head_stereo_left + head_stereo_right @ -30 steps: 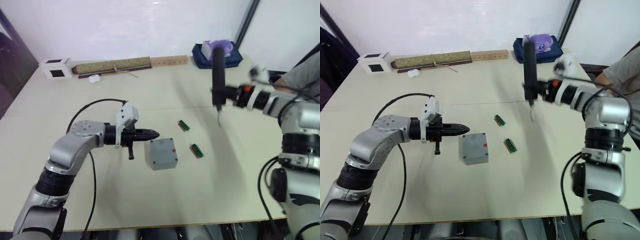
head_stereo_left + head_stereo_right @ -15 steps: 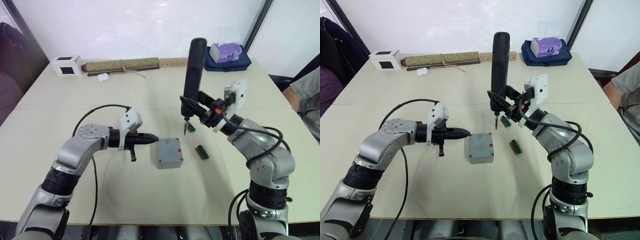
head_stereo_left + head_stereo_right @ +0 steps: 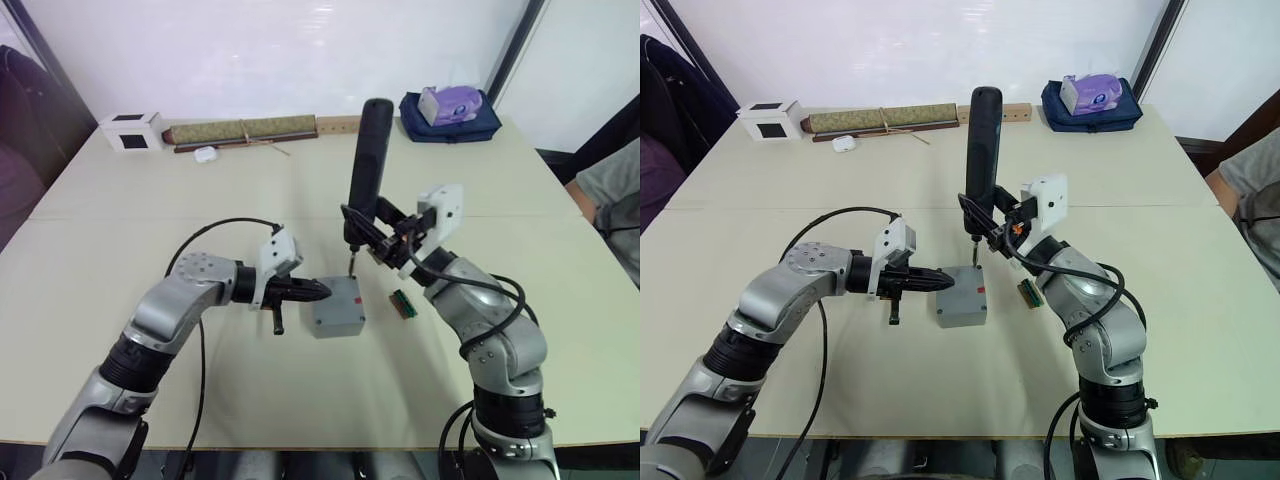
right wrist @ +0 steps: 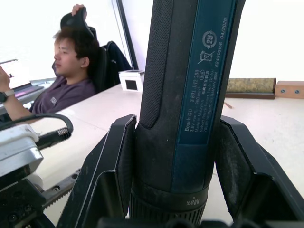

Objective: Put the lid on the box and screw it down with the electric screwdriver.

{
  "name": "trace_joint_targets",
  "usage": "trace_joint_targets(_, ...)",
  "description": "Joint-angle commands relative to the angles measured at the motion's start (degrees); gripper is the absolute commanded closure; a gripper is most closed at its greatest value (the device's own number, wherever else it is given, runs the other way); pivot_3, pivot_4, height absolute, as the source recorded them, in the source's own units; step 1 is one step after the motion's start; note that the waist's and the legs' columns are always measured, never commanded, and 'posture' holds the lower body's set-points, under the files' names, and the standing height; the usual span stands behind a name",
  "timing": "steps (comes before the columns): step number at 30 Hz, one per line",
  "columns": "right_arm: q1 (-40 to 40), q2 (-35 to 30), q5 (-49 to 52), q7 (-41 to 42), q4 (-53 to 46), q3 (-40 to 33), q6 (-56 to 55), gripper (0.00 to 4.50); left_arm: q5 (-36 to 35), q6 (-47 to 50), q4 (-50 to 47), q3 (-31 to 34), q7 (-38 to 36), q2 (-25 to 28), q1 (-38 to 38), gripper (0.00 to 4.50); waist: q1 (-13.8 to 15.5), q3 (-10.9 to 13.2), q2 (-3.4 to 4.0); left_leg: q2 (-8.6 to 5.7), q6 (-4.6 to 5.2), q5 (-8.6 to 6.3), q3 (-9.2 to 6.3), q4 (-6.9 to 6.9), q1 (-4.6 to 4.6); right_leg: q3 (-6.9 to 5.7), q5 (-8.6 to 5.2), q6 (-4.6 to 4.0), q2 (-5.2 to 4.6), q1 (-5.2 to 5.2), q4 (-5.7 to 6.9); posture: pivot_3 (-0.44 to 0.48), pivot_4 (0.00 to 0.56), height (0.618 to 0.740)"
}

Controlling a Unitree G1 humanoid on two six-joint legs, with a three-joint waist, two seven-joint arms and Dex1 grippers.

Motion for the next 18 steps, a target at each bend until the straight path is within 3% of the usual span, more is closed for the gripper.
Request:
trace_joint_targets(1, -0.63, 0.01, -0.02, -0.22, -2.25, 0.07, -3.27, 2.65, 2.34, -2.71, -0.55, -1.69, -1.0, 0.62, -0.64, 4.5, 0.0, 0.0, 0.0, 0.0, 0.0, 0.0, 0.0, 0.0, 0.0, 0.0, 0.0, 0.0, 0.0, 0.0, 0.0, 0.0, 0.15, 0.74)
trace_joint_targets(18, 4.94, -0.49, -7.66, -1.17, 1.28, 4.4, -13.25, 2.65, 6.25, -5.18, 0.58, -3.79, -2.28, 1.54, -0.34, 4.5, -0.01, -0.01, -0.01, 0.01, 0.01, 0.0, -0.02, -0.02, 0.3, -0.02, -0.01, -0.01, 0.02, 0.37, -0.1, 0.0, 0.15, 0.74)
